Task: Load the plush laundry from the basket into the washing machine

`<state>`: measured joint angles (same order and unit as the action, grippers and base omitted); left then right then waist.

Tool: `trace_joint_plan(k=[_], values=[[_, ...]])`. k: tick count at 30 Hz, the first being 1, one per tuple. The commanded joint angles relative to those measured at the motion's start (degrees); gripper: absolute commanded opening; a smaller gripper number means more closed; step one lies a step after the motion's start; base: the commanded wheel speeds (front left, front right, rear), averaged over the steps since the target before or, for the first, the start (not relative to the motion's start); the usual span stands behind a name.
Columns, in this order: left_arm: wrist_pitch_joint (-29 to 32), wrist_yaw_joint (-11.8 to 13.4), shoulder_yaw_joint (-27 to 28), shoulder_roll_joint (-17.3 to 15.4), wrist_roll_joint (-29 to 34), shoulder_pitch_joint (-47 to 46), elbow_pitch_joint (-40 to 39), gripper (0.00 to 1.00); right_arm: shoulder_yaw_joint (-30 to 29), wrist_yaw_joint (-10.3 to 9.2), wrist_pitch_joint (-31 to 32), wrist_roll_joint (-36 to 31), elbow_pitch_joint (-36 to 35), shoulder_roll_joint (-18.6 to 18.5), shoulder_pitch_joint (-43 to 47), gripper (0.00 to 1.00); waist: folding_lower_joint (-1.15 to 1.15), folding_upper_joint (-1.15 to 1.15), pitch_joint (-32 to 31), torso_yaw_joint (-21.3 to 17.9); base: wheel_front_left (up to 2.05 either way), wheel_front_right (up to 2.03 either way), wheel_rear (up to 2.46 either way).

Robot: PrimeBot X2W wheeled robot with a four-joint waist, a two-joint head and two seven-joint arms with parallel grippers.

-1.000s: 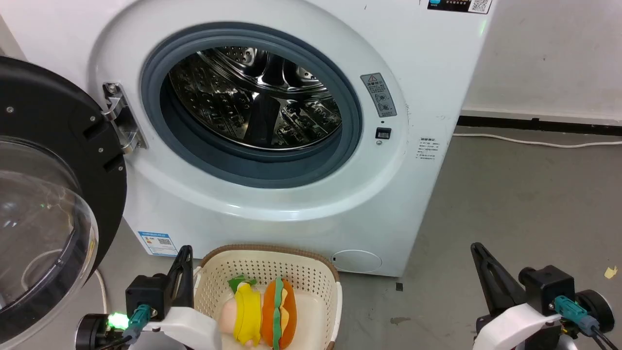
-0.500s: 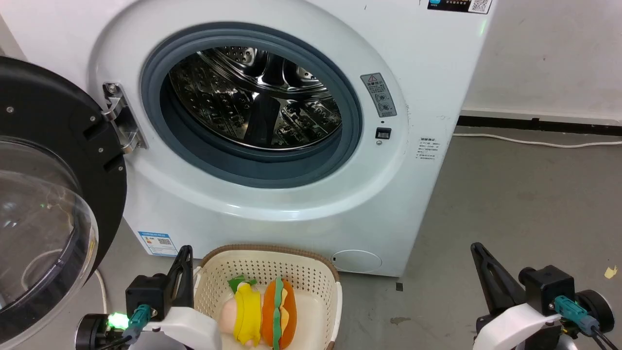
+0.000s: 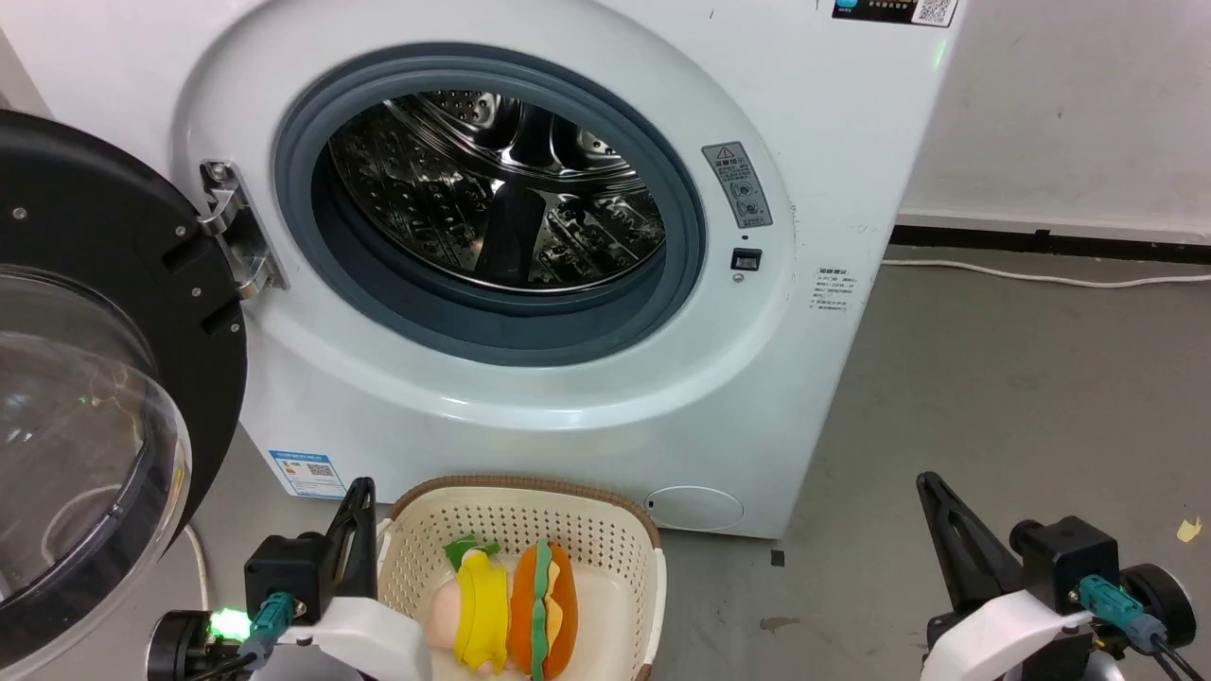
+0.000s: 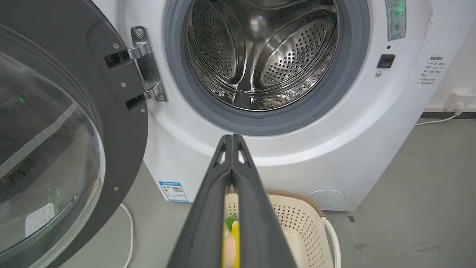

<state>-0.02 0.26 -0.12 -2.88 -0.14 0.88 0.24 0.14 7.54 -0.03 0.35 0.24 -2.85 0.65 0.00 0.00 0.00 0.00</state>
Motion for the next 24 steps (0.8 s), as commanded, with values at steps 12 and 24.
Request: trace_joint_plan(k=[12, 24], values=[[0.02, -0.26, 0.12, 0.01, 0.14, -0.88, -0.24, 0.0, -0.14, -0.05, 0.03, -0.35, -0.24, -0.03, -0.65, 0.0, 0.0, 0.0, 0.0, 0.0, 0.0, 0.0, 0.0], [-0.33, 0.1, -0.15, 0.0, -0.05, 0.03, -0.04, 1.0, 0.03, 0.0, -0.34, 0.44, -0.01, 0.0, 0.09, 1.0, 0.0, 0.0, 0.05, -0.03, 0.0, 0.0, 0.0]])
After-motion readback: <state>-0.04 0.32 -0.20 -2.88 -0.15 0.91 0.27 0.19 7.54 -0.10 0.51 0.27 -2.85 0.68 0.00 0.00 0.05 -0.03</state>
